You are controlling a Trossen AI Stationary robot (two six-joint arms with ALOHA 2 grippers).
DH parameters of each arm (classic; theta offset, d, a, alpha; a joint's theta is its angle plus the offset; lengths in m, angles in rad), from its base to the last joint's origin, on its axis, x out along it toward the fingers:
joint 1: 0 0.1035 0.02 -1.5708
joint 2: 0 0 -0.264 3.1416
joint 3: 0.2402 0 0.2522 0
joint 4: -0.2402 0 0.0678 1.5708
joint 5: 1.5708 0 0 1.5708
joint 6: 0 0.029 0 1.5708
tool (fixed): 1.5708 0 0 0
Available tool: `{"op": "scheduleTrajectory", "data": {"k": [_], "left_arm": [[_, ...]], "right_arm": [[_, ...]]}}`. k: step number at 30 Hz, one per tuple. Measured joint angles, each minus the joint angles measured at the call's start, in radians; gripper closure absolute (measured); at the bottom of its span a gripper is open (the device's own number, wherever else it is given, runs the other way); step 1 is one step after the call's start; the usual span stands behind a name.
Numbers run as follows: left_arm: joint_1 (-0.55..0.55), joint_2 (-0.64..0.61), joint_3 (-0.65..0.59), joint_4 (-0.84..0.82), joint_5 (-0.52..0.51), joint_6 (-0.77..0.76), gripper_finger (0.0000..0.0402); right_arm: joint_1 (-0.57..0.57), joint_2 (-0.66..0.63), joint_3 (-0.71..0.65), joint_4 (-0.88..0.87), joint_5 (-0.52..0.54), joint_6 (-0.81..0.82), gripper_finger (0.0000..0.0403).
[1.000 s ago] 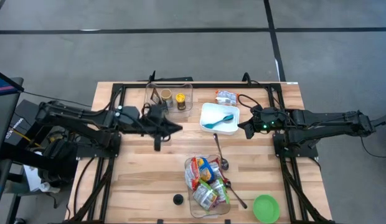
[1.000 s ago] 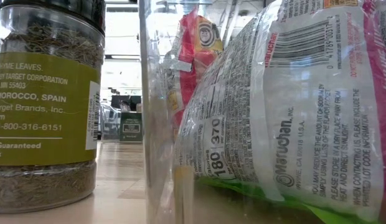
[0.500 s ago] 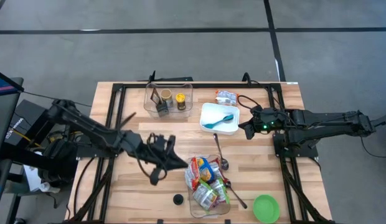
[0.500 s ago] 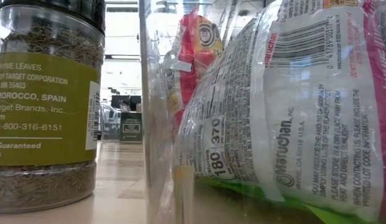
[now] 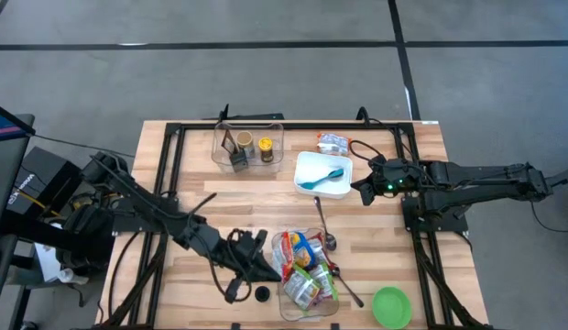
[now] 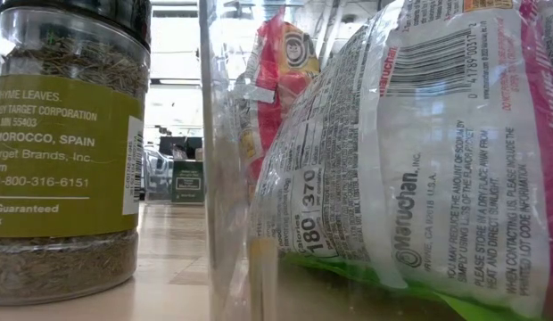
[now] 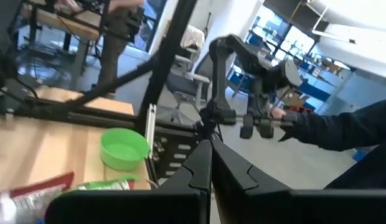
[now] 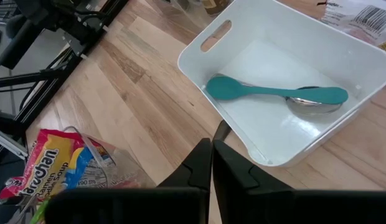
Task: Pick & Place Food Item
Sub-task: Put the black seasoning bottle into the top transparent bin
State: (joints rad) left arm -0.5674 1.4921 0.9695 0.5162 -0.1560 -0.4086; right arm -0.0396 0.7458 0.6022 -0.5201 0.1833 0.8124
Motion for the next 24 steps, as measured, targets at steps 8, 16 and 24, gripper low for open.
{"op": "scheduleTrajectory", "data": {"k": [8,16,24], "left_arm": [[-0.054,0.009,0.0,-0.017,0.0,0.0,0.0402],[-0.119,0.007,0.0,-0.023,0.001,0.012,0.0402],[-0.169,0.007,0.0,-0.03,0.001,0.008,0.0402]], "right_arm": [[0.0,0.0,0.0,0.001,0.0,0.0,0.0395],[0.0,0.0,0.0,0.001,0.0,0.0,0.0395],[0.0,0.0,0.0,0.002,0.0,0.0,0.0395]]}}
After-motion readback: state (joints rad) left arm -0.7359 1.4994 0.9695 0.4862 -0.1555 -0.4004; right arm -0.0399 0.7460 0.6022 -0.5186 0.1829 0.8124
